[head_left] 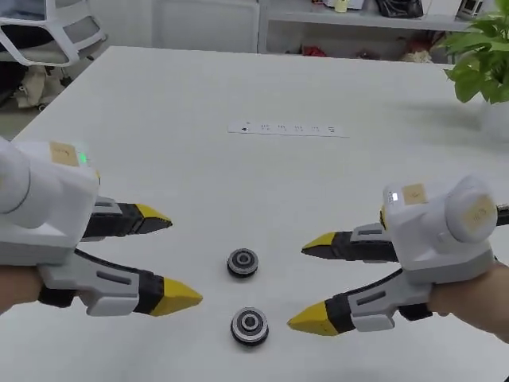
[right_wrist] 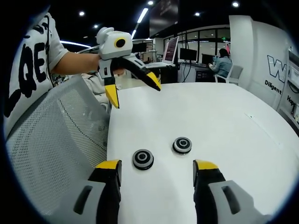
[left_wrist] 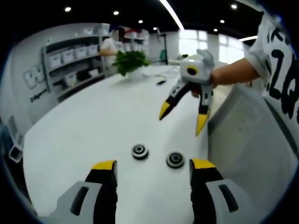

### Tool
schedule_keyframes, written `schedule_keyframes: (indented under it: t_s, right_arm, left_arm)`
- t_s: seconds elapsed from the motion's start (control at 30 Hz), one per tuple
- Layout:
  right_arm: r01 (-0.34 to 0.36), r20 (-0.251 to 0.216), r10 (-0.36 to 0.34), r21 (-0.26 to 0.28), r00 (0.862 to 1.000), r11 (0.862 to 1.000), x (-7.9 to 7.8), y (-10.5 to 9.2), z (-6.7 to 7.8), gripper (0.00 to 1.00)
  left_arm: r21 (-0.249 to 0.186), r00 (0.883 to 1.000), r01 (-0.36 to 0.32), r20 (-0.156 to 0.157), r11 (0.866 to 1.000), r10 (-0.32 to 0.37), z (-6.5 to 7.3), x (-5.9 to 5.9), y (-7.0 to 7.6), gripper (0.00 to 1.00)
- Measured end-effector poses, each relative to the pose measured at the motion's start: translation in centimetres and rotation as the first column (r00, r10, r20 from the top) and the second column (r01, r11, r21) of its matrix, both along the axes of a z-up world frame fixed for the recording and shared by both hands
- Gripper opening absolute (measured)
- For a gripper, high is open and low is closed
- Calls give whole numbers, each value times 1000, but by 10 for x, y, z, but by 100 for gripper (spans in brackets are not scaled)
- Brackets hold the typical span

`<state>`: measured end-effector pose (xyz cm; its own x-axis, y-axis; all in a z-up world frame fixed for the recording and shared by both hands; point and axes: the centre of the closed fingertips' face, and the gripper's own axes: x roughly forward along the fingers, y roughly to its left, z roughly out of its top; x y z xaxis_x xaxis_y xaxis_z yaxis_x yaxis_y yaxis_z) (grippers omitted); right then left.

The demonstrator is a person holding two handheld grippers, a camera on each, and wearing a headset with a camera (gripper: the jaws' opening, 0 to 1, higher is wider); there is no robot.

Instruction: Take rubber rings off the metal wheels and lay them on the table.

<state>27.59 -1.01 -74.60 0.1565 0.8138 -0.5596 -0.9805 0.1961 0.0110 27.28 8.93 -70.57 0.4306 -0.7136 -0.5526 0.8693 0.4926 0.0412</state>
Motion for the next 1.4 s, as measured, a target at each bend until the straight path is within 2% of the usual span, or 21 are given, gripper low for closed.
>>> schedule_keyframes:
  t_s: [0.37,0.5,0.8,1.17,1.4]
  right_arm:
    - [-19,-6,19,-10,1000,1000,0,2,-15,52]
    - [-26,-29,25,-2,999,1000,-3,5,-18,50]
    - [-62,-30,61,-32,998,998,-5,12,-31,47]
    - [-86,-62,84,-33,995,996,-7,19,-39,42]
    - [-102,-74,99,-45,992,994,-8,24,-47,39]
  left_arm:
    - [25,999,45,-25,999,-44,-17,-2,-12,61]
    - [33,998,56,-42,998,-55,-25,-3,-16,60]
    - [58,993,105,-63,993,-101,-37,-6,-28,58]
    - [65,987,135,-95,989,-129,-48,-8,-36,53]
    - [42,983,142,-122,989,-136,-51,-9,-43,49]
